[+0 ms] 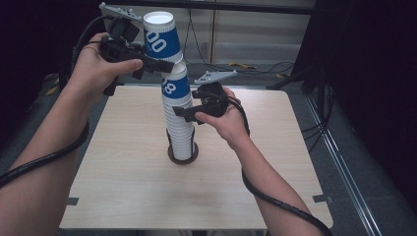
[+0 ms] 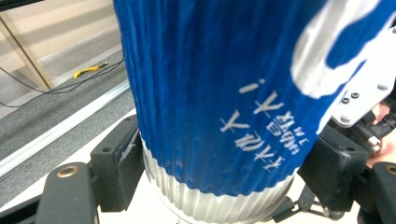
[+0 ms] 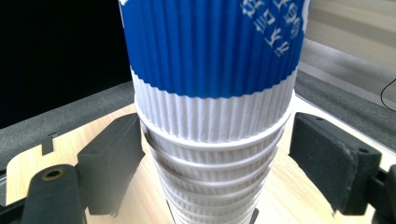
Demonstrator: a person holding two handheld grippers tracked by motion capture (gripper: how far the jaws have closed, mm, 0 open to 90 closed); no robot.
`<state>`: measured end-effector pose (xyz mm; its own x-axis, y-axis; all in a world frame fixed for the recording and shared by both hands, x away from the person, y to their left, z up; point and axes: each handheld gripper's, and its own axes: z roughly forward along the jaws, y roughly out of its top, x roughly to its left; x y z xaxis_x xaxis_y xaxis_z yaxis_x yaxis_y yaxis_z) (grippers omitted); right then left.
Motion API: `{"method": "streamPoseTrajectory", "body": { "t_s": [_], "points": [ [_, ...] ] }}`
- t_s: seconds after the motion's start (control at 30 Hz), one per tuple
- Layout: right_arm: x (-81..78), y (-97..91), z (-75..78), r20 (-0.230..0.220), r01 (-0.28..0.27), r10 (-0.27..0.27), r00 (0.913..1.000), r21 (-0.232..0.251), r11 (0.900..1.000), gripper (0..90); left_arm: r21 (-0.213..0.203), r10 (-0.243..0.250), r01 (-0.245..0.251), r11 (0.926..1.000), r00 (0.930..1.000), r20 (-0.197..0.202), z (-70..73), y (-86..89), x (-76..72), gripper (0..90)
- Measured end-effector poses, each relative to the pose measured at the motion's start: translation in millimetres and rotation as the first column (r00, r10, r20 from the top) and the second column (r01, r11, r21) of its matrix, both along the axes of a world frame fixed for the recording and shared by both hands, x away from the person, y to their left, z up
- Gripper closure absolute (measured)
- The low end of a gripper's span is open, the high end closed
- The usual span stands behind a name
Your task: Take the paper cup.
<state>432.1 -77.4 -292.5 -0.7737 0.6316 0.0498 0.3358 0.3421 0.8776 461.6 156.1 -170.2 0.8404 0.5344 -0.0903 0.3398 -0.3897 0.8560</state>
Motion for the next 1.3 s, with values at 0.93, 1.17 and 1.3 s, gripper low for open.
{"method": "streamPoseTrajectory", "body": {
  "t_s": [0.93,1.17,1.3],
  "points": [
    [-3.0,-5.2,-4.4,-0.004,0.009,-0.009,1.0,-0.006,0.9999,16.4,-0.019,0.043,-0.043,0.9989,0.999,-0.013,-21.6,51.1,-14.6,22.9],
    [-6.1,-10.9,-6.6,-0.002,0.009,-0.009,1.0,-0.007,0.9999,16.0,-0.01,0.059,-0.059,0.9982,0.9978,-0.031,-41.7,65.4,-19.3,23.0],
    [-7.7,-13.2,-7.6,-0.001,0.004,-0.004,1.0,-0.008,1.0,15.7,-0.003,0.064,-0.064,0.9979,0.9971,-0.04,-51.2,70.4,-21.9,23.0]
  ]
}}
